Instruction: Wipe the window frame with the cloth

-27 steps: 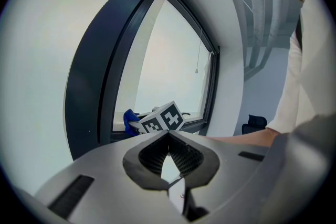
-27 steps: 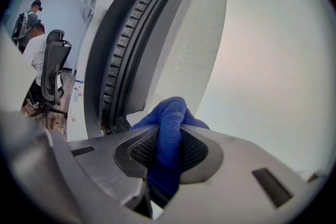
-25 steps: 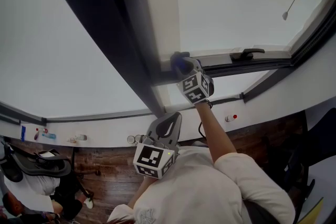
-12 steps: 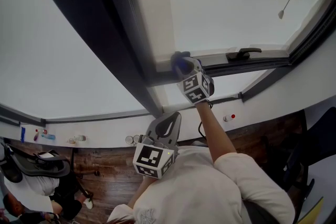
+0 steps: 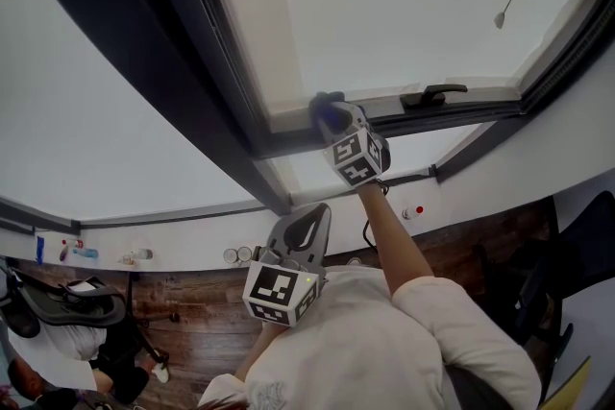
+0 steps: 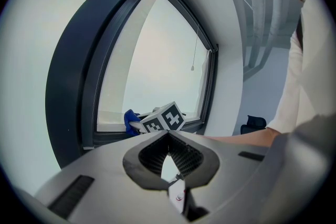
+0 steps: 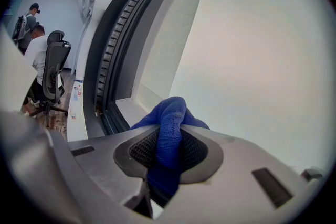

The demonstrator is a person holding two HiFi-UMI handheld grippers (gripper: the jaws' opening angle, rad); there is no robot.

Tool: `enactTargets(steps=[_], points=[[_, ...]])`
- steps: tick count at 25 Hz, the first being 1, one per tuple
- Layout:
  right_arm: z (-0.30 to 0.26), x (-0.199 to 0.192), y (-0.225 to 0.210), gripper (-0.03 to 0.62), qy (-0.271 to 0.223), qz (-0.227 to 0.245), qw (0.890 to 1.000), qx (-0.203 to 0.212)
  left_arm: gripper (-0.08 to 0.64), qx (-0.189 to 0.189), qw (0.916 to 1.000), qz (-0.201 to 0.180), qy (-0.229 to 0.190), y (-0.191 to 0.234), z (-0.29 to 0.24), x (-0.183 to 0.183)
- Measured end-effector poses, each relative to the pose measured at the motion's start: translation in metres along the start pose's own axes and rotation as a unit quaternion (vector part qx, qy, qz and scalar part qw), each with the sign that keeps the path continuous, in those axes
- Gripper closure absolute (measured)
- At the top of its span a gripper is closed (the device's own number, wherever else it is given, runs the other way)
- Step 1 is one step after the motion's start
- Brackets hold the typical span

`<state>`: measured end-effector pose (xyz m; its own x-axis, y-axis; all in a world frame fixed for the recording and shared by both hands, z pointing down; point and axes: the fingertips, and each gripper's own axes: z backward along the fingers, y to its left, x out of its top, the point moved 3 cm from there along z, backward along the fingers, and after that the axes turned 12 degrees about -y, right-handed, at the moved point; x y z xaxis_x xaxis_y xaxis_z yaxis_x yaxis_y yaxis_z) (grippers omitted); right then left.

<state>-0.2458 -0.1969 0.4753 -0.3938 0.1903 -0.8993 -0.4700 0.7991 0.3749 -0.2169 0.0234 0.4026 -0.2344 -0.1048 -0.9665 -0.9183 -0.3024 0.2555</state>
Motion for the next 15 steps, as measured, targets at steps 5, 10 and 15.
enactTargets(steps=[5,10,15], points=[[0.003,-0.003,-0.005,0.503,0.002,0.004,1.000,0.004,0.551,-0.001,1.0000,0.001,-0.004,-0.007,-0.007,0.001],[0.007,-0.007,-0.012,0.503,0.006,0.006,1.000,0.002,0.551,-0.006,1.0000,0.002,-0.005,-0.010,-0.013,0.002],[0.012,-0.012,-0.019,0.503,0.008,0.006,1.000,-0.004,0.551,-0.018,0.9998,0.001,-0.003,-0.016,-0.020,0.001]])
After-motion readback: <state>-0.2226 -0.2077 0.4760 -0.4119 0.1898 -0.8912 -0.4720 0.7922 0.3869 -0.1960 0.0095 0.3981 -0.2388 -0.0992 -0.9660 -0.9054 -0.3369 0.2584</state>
